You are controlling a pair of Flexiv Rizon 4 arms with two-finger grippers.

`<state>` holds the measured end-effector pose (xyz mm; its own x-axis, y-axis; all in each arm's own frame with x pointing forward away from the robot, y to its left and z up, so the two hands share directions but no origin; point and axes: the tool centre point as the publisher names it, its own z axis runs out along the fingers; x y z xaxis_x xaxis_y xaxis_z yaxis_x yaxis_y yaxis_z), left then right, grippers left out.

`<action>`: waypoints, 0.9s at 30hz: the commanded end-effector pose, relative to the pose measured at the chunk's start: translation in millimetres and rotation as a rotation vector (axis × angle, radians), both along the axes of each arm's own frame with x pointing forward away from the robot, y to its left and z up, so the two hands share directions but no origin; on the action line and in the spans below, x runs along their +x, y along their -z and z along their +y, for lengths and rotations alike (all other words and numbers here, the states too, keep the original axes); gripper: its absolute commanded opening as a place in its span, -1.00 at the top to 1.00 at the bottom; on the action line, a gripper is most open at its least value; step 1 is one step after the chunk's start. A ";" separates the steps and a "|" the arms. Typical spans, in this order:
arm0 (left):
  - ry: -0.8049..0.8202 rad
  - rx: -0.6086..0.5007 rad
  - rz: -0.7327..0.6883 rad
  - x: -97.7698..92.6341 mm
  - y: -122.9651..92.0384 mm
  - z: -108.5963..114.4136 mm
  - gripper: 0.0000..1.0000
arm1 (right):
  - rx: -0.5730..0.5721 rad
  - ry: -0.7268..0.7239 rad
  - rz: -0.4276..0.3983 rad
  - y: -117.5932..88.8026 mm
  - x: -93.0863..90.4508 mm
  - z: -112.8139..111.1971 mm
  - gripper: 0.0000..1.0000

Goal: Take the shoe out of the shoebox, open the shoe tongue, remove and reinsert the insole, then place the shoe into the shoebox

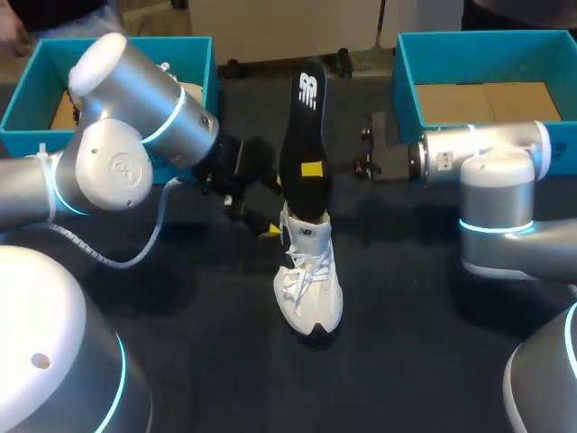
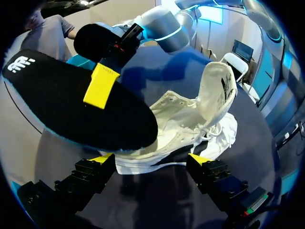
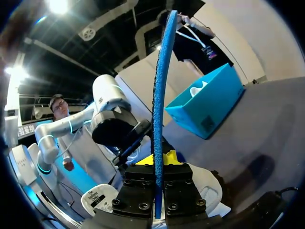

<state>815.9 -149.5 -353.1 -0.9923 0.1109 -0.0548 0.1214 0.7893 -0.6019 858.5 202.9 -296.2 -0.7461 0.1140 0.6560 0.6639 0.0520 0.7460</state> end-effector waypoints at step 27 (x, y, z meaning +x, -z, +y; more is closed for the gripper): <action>-0.050 0.078 0.009 5.0 6.7 6.0 -1.00 | -0.015 -0.016 0.000 27.9 -12.5 -1.2 1.00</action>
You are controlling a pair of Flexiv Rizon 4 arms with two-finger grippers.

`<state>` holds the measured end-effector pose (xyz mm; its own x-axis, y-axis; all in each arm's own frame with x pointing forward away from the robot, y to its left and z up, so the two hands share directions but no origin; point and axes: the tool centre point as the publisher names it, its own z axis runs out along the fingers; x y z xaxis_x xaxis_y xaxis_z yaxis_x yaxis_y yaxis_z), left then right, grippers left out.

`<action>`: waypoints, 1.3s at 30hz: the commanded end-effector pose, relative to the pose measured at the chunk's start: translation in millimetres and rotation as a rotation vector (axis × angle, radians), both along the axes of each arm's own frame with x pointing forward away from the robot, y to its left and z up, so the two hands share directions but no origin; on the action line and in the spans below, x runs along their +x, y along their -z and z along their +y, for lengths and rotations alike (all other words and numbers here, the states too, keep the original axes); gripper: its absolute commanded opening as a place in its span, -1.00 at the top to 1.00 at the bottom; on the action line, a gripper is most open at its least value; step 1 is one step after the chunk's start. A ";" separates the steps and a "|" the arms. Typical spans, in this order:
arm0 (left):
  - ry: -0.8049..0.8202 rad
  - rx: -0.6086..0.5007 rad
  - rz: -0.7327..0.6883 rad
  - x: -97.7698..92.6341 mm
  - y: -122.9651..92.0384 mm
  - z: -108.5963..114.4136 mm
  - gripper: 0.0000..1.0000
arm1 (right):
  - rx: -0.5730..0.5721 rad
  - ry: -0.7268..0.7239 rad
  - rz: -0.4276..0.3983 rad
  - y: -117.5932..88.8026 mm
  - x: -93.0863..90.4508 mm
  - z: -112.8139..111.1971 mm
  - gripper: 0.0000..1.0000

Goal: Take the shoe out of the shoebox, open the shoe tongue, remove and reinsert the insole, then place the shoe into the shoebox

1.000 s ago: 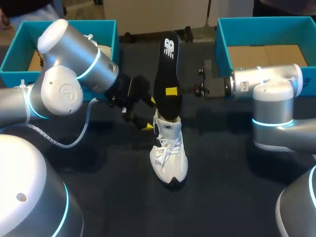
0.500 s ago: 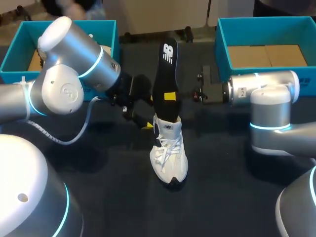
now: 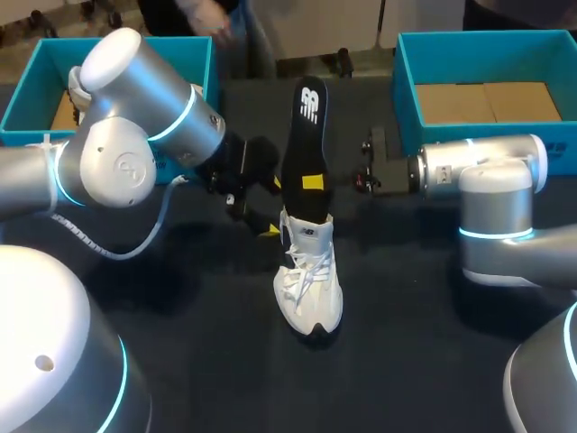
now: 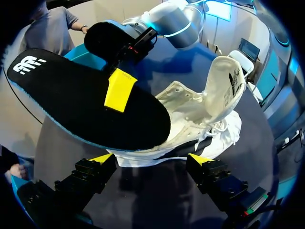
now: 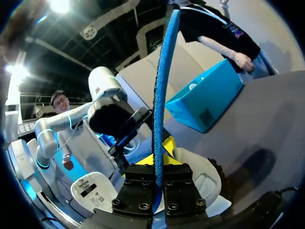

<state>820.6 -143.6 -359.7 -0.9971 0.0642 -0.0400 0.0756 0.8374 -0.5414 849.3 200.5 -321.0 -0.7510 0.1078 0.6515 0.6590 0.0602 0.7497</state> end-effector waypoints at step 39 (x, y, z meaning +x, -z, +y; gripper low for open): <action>0.000 0.002 0.001 0.3 0.0 0.0 -1.00 | -0.062 -0.008 0.017 31.9 -38.1 -8.6 0.62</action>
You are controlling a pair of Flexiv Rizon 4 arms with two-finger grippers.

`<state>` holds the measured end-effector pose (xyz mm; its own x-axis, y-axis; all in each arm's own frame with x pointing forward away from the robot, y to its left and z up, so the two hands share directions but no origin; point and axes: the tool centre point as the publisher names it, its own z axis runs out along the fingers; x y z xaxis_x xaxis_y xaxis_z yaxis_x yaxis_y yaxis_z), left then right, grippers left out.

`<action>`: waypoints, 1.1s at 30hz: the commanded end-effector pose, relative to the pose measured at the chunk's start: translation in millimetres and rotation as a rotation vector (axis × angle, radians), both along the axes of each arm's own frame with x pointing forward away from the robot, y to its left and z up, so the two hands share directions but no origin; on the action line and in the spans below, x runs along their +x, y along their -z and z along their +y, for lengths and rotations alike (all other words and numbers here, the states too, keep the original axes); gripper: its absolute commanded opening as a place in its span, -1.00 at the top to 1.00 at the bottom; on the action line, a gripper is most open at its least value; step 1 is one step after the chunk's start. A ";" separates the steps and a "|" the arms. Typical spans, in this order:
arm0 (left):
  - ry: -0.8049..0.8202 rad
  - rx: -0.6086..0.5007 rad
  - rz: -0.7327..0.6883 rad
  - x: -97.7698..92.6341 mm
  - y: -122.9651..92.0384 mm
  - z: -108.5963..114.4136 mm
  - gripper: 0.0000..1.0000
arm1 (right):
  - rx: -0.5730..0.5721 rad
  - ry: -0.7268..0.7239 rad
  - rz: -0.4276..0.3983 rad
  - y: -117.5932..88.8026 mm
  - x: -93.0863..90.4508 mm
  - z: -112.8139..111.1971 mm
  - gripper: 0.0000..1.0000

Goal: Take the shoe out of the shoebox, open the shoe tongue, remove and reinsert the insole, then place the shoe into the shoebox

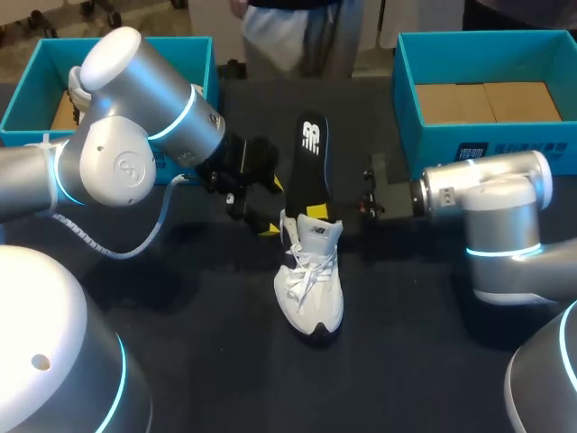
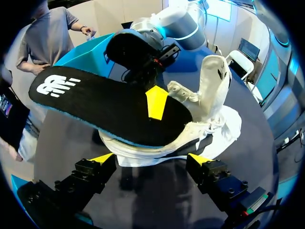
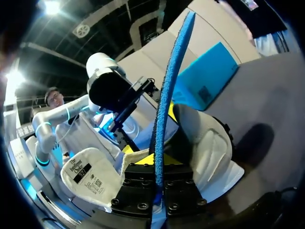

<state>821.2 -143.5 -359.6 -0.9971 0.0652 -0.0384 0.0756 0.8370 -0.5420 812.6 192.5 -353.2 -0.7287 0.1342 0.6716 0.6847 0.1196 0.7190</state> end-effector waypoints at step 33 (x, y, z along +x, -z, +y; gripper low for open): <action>-0.001 0.003 -0.001 -0.4 0.1 -0.1 -1.00 | -0.033 -0.036 -0.081 -19.2 31.9 0.8 0.65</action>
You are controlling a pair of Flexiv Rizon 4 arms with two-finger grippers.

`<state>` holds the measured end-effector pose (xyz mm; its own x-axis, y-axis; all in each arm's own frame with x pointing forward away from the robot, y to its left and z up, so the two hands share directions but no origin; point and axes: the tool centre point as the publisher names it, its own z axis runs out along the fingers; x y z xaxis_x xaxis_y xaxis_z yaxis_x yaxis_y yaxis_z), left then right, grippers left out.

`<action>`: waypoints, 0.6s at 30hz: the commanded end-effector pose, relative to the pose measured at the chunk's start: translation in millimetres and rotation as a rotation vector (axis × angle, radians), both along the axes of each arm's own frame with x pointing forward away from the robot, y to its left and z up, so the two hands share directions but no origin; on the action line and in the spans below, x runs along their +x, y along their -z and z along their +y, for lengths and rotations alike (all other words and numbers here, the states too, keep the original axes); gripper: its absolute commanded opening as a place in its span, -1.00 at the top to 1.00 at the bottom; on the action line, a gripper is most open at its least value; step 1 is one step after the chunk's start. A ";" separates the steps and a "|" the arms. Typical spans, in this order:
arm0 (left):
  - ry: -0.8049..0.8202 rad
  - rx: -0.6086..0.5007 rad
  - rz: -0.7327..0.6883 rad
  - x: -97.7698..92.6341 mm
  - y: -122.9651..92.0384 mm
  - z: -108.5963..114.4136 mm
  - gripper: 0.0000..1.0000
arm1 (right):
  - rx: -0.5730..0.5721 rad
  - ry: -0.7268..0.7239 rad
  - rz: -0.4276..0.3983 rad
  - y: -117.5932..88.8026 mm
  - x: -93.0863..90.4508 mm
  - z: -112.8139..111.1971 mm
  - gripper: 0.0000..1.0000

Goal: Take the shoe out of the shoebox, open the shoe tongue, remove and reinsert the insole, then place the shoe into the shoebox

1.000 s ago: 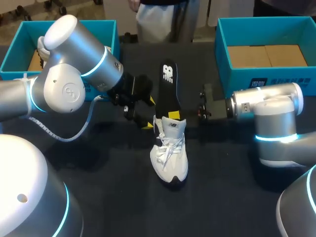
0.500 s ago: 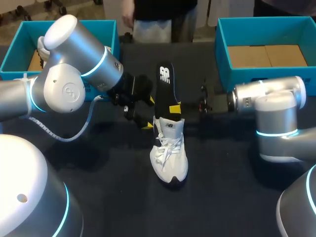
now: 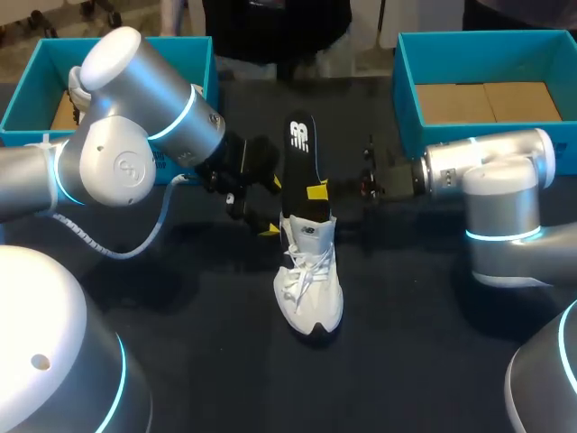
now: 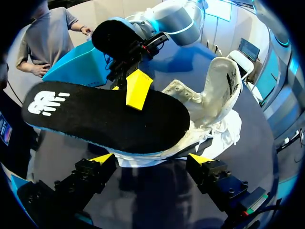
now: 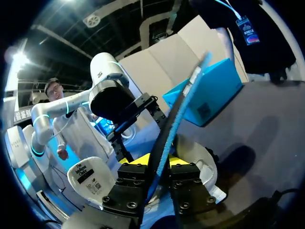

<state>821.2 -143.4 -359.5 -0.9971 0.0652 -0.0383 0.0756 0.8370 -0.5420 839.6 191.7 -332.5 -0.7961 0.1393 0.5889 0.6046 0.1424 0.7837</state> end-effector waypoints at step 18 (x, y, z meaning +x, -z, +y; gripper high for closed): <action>-0.001 0.003 -0.001 -0.3 0.2 -0.2 -1.00 | -0.064 -0.125 0.144 4.4 1.1 11.2 0.69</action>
<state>821.2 -143.3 -359.5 -0.9971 0.0653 -0.0383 0.0756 0.8370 -0.5420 837.5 199.2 -333.9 -0.7206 0.0887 0.6876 0.6836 0.2561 0.6834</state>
